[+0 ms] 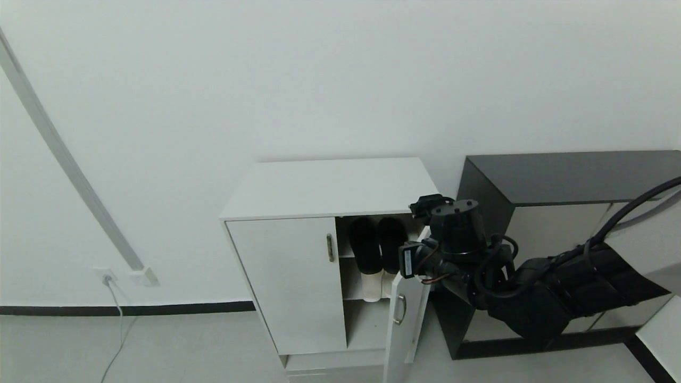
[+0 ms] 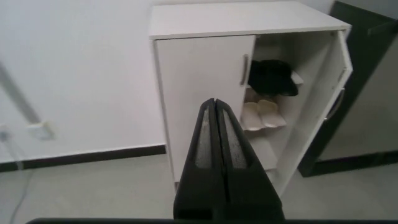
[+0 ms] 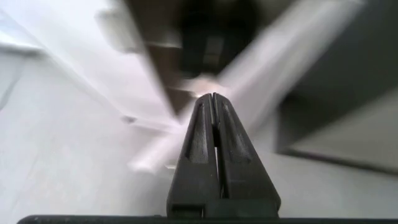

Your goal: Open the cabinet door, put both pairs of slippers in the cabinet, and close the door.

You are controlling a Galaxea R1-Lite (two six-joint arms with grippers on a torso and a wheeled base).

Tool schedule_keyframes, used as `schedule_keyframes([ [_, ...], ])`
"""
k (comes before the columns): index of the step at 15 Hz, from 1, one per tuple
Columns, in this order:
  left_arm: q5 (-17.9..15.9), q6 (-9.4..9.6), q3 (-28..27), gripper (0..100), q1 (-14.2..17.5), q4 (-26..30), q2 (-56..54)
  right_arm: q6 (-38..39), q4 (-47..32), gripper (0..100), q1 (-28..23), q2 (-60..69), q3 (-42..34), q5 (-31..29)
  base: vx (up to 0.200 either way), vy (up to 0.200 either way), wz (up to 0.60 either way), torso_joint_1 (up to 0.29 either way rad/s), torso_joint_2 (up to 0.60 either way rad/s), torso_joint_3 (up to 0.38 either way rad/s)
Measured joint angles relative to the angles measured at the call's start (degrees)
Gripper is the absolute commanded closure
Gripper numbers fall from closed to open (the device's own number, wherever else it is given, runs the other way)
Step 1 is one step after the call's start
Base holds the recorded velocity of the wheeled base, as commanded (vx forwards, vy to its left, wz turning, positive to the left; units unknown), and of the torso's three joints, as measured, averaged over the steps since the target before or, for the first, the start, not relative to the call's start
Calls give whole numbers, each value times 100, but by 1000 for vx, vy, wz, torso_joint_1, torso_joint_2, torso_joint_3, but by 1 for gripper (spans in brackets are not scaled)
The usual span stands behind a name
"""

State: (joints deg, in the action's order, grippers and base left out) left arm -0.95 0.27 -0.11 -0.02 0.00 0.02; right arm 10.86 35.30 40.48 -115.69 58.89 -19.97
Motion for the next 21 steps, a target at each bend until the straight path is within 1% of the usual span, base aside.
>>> schedule_keyframes([
  [3,-2,-2,1,100,-2,0,0,-52,296,100,-17,11,-160,201,0,0,0,0,0,0],
  [7,-2,0,1,100,-5,0,-2,-413,734,100,-44,34,-446,257,0,0,0,0,0,0],
  [9,-2,-2,1,100,-7,0,-2,-578,805,100,-105,149,-672,377,0,0,0,0,0,0],
  [11,-2,-2,1,100,-7,0,-2,-586,818,100,-143,354,-1033,623,0,0,0,0,0,0],
  [14,-2,0,1,100,-5,0,-2,-551,824,100,-217,769,-1769,875,200,0,0,-2,-1,1],
  [17,-2,0,1,100,-9,0,-2,-547,819,100,-276,1173,-2472,994,200,0,0,14,2,4],
  [21,0,-2,1,100,-7,0,-2,-550,824,100,-271,1348,-3001,1015,0,0,0,0,0,0],
])
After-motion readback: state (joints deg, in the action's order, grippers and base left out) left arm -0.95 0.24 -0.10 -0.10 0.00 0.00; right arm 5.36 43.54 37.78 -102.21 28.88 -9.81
